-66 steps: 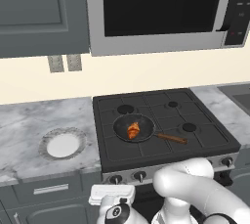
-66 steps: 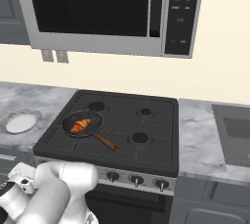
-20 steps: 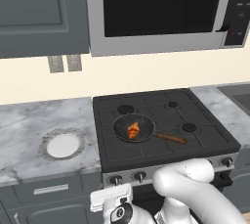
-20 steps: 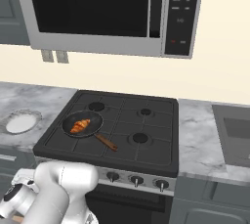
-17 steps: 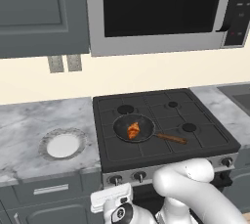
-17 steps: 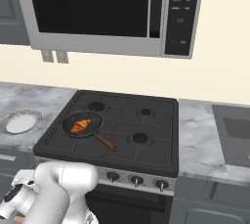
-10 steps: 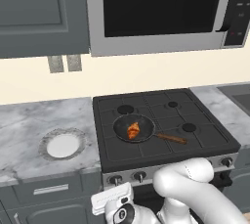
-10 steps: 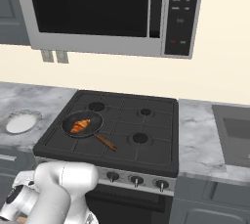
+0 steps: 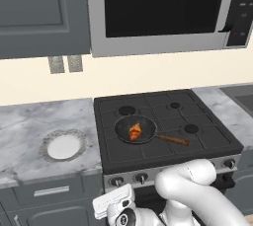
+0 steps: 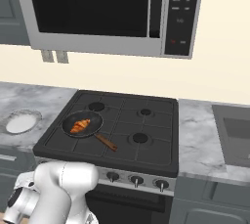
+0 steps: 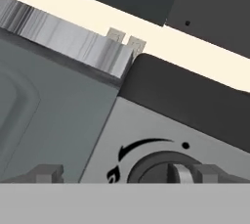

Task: Pick the croissant and place it on the pan. Then turn on the stove to warm the croissant.

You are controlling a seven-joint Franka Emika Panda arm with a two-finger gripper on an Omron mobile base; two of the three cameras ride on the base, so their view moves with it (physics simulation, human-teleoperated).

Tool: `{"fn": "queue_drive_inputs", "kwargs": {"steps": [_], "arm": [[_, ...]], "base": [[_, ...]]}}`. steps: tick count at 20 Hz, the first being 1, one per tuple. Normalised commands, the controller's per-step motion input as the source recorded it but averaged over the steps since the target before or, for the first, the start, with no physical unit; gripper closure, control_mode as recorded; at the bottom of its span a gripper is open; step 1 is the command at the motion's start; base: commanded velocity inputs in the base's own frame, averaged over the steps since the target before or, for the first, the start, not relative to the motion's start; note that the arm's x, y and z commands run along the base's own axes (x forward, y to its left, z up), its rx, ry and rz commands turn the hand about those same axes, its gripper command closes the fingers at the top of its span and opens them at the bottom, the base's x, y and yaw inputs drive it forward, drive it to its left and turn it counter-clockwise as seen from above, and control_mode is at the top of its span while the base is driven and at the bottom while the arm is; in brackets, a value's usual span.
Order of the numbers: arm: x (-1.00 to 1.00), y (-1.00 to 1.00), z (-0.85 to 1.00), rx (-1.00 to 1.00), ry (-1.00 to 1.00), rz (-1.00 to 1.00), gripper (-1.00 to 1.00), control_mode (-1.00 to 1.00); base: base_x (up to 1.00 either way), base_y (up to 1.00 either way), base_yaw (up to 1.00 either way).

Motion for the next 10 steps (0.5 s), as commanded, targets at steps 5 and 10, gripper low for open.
{"fn": "queue_drive_inputs", "kwargs": {"steps": [5,10], "arm": [[0.00,0.61,-0.08,-0.02,0.04,0.15,-1.00,-1.00],[0.00,0.63,-0.13,-0.05,0.11,0.14,-1.00,-1.00]], "base": [[0.00,0.00,0.00],[0.00,0.00,0.00]]}}
